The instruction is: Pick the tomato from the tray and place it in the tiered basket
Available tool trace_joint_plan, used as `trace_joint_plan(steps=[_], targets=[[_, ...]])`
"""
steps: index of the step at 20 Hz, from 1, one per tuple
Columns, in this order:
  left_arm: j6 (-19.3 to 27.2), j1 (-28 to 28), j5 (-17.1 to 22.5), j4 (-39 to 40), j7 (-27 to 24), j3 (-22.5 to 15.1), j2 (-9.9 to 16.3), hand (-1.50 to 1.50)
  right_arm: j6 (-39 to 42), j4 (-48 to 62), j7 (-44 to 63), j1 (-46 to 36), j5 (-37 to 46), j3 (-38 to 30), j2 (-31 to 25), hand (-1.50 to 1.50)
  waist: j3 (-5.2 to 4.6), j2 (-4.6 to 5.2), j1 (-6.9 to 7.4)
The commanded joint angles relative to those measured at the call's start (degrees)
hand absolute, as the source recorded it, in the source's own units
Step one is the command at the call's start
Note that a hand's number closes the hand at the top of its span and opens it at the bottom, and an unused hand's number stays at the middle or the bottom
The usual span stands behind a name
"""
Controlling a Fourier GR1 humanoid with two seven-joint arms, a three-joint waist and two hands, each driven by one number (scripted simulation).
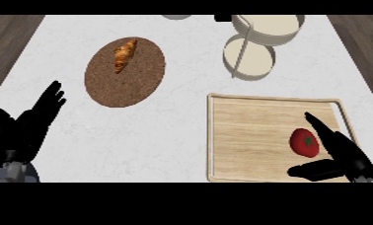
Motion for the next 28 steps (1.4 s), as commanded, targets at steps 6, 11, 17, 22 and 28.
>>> trace_joint_plan(steps=[6, 11, 17, 22, 28], targets=[[2.33, 1.75, -4.86, 4.76, -0.34, -1.63, -2.61, 0.00, -3.00, 2.99, -7.63, -3.15, 4.42, -0.52, 3.83, 1.50, -0.32, 1.57, 0.46], [-0.73, 1.32, -2.72, 6.92, -0.80, 1.49, -1.04, 0.00, -8.67, 0.05, -6.61, -2.57, 7.92, -0.41, 6.56, 1.50, -0.37, 1.57, 0.27], [-2.74, 2.27, -1.95, 6.80, -1.05, 2.86, 0.13, 0.00, -8.41, -5.63, -4.30, 2.82, 4.97, -7.39, 1.79, 1.50, -0.39, 1.49, -0.23], [-2.39, 0.12, -2.20, 1.41, 2.28, -0.13, 0.28, 0.00, -20.61, -9.77, 6.76, -7.82, 28.76, 8.47, 6.23, 1.50, -1.34, 2.24, 5.55], [-2.81, -1.24, -2.33, -1.60, 4.70, -1.94, 0.85, 0.00, -23.18, -8.32, 17.02, -18.64, 42.81, 12.89, 7.64, 1.50, -1.96, 2.21, 9.60]])
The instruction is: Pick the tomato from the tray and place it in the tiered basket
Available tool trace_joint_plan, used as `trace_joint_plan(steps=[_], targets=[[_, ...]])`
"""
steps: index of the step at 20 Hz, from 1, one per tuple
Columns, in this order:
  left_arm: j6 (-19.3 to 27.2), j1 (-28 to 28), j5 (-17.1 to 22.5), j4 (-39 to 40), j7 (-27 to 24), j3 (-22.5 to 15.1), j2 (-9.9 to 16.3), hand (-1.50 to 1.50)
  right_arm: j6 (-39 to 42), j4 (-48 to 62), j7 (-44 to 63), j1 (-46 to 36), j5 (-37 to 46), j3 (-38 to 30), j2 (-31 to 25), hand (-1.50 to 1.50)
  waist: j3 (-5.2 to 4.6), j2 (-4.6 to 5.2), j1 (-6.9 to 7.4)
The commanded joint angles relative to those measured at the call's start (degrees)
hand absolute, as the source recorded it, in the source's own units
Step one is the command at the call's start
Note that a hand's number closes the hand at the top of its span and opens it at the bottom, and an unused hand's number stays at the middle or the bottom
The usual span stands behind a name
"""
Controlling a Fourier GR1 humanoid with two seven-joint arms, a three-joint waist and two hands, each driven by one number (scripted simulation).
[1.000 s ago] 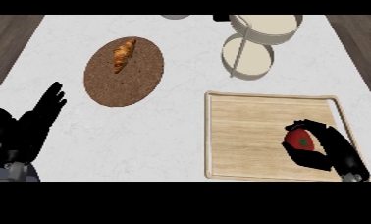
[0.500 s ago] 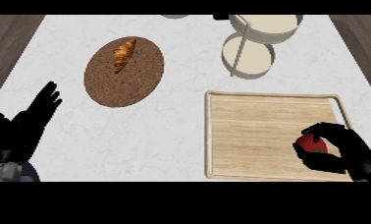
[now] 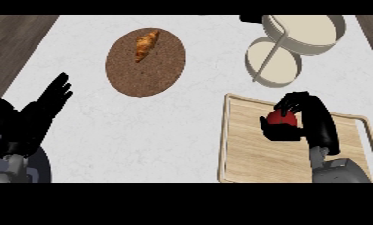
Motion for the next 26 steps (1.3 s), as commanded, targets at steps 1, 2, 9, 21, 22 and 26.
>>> trace_joint_plan(steps=[1, 2, 9, 21, 22, 26], targets=[[-0.41, 1.24, -1.35, 1.92, 0.93, -1.84, 0.08, 0.00, -2.78, 0.80, 8.38, -8.08, 12.07, 3.65, 0.93, 1.50, -1.32, 0.48, 2.15], [-0.58, 0.92, -1.28, 1.65, 1.28, -1.28, 0.95, 0.00, -3.14, 1.14, 10.86, -9.96, 14.76, 3.97, 1.35, 1.50, -1.27, 0.17, 2.29], [0.94, -0.45, -2.41, 2.52, 2.48, -2.22, 0.13, 0.00, -0.86, 5.79, 27.96, -26.35, 32.56, 7.63, 8.65, 1.50, -0.91, 0.04, 0.63], [3.45, 2.94, -3.53, 4.07, -1.02, -3.82, -2.72, 0.00, 0.87, 27.45, 42.61, -54.62, 47.56, 3.97, 19.97, 1.50, 0.10, 0.66, -1.86], [1.36, 3.05, -1.56, 3.64, -1.16, -1.98, -0.28, 0.00, 2.22, 29.29, 43.60, -56.78, 47.98, 3.47, 19.99, 1.50, 0.06, 0.63, -1.41], [2.76, 5.25, -2.11, 2.04, -0.97, -3.33, 0.09, 0.00, -1.28, 39.34, 39.22, -60.93, 49.43, -0.65, 20.02, 1.50, 0.21, 0.93, -2.05]])
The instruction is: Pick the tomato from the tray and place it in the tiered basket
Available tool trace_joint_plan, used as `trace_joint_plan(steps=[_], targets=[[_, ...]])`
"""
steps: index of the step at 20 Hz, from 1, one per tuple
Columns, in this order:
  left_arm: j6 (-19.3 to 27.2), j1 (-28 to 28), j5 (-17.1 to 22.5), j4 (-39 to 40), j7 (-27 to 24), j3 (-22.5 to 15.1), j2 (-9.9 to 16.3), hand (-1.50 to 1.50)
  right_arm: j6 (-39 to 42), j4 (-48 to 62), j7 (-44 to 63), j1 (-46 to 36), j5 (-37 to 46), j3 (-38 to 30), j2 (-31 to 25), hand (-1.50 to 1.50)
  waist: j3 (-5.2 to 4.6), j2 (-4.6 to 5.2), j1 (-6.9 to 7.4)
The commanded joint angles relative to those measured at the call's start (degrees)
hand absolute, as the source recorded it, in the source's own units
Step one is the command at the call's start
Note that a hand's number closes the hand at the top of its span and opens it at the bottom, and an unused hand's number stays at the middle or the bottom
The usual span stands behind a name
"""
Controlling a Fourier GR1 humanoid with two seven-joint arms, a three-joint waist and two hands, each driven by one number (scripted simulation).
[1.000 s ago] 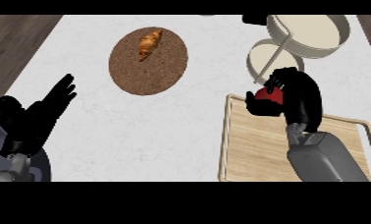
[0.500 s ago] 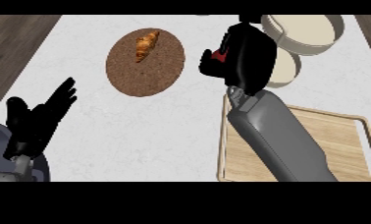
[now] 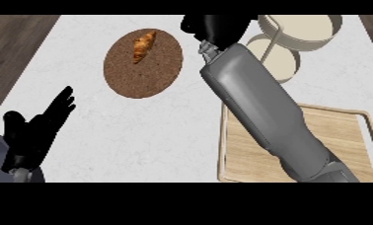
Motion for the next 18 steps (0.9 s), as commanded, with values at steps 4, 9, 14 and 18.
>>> trace_joint_plan(steps=[4, 9, 14, 18], targets=[[0.61, 0.99, -0.83, 2.49, -1.15, -0.17, -0.30, 0.00, -8.83, 14.64, 1.57, -10.15, 0.28, -10.48, -0.25, 1.50, -1.48, 1.15, -1.30], [-1.26, 1.03, 0.66, 6.14, -3.90, 2.52, 1.24, 0.00, -20.11, 17.43, -7.33, -9.79, -3.61, -17.44, -1.22, 1.50, -1.47, 1.18, -1.92], [-2.36, -0.07, 0.00, 9.73, -6.37, 2.99, 0.00, 0.00, -23.45, 28.08, -14.15, -15.94, -6.47, -22.43, -2.94, 1.50, -1.48, 0.90, -2.16], [-1.83, -0.70, -0.84, 10.22, -6.54, 2.44, -1.40, 0.00, -27.23, 34.16, -19.04, -17.22, -8.74, -25.97, -5.58, 1.50, -1.44, 1.04, -1.85]])
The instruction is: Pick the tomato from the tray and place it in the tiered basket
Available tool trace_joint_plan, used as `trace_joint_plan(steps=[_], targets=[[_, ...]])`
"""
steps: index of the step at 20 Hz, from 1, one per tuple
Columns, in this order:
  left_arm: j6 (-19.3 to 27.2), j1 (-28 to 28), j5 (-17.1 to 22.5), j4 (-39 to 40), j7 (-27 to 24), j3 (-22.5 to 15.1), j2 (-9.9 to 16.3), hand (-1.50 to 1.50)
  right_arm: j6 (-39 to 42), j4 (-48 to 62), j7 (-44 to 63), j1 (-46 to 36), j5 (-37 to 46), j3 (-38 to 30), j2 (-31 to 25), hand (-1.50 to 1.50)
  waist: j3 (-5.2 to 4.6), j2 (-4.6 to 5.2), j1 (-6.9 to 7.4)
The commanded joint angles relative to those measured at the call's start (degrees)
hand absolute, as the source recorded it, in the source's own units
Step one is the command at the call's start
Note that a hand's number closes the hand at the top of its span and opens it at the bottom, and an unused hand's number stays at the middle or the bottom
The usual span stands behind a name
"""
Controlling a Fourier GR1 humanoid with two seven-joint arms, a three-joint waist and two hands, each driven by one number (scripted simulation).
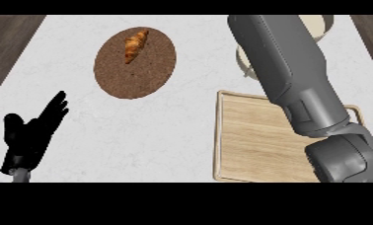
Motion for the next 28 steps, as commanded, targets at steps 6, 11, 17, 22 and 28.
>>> trace_joint_plan(steps=[6, 11, 17, 22, 28], targets=[[0.62, -1.79, -1.38, 3.87, -1.32, 0.15, -1.62, 0.00, 17.42, 16.51, -3.56, -6.87, 11.62, 7.97, -9.90, 1.50, -0.20, -0.11, -0.73], [-0.75, -0.31, -1.44, 3.86, -1.92, 0.83, -1.01, 0.00, 22.87, 20.68, -10.96, -10.13, 12.14, 8.68, -11.86, 1.50, -0.08, -0.47, -0.61], [-1.16, -4.18, -1.19, 5.33, -0.58, 1.72, -1.96, 0.00, 26.39, 24.47, -14.42, -13.01, 13.06, 8.93, -12.42, 1.50, -0.07, -0.29, -0.59], [-3.08, -1.80, -1.74, 6.41, -1.91, 2.48, -0.66, 0.00, 27.76, 26.51, -15.79, -11.44, 12.23, 7.78, -12.56, 1.50, -0.04, -0.42, -0.48], [-3.71, -1.19, -1.60, 5.76, -2.47, 2.08, -1.51, 0.00, 37.01, 31.19, -7.25, -10.97, 5.36, 0.51, -13.51, -1.50, -0.04, -0.21, -0.01]])
